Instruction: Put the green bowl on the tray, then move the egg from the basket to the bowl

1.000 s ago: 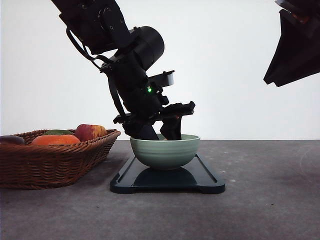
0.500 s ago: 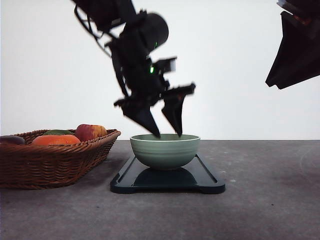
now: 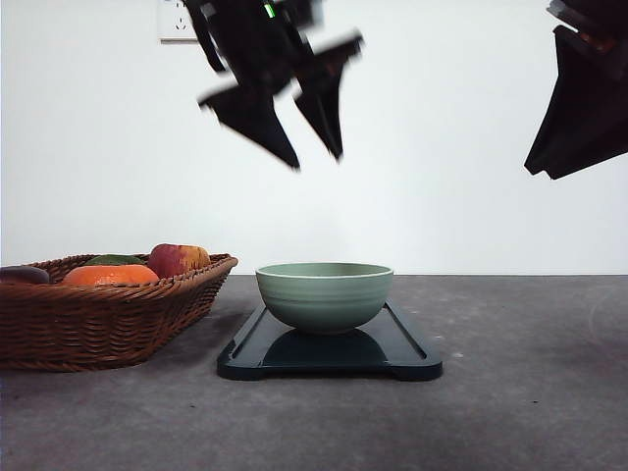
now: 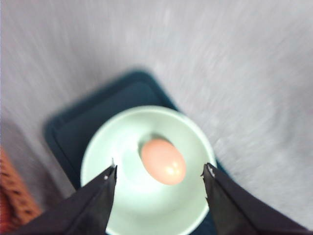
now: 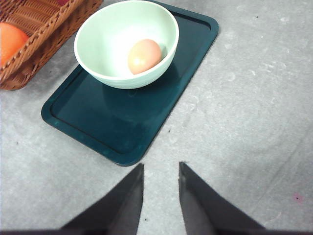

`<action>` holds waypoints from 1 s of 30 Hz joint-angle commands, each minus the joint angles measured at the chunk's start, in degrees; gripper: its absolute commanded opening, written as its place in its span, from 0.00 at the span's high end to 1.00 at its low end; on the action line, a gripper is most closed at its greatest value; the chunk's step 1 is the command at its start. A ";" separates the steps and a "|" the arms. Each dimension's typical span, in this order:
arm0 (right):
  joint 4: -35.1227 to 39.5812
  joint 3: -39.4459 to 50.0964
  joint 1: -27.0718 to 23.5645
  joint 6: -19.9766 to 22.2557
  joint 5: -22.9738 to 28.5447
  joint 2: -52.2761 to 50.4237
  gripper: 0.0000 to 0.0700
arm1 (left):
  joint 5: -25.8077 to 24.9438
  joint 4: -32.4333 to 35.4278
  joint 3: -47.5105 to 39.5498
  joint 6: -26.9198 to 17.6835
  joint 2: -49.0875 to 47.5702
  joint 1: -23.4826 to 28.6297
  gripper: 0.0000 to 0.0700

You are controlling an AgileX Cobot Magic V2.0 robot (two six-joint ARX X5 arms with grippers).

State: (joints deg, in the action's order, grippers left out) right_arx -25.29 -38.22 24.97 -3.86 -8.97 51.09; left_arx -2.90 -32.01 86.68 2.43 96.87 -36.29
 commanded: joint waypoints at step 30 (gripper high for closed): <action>-0.10 -0.24 0.35 0.04 -0.10 0.44 0.81 | 5.03 -0.21 -45.27 10.72 -49.71 5.53 0.53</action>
State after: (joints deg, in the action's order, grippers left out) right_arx -25.56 -38.22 24.99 -3.86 -9.00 51.09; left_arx 1.85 -32.76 41.08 12.92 46.93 -30.50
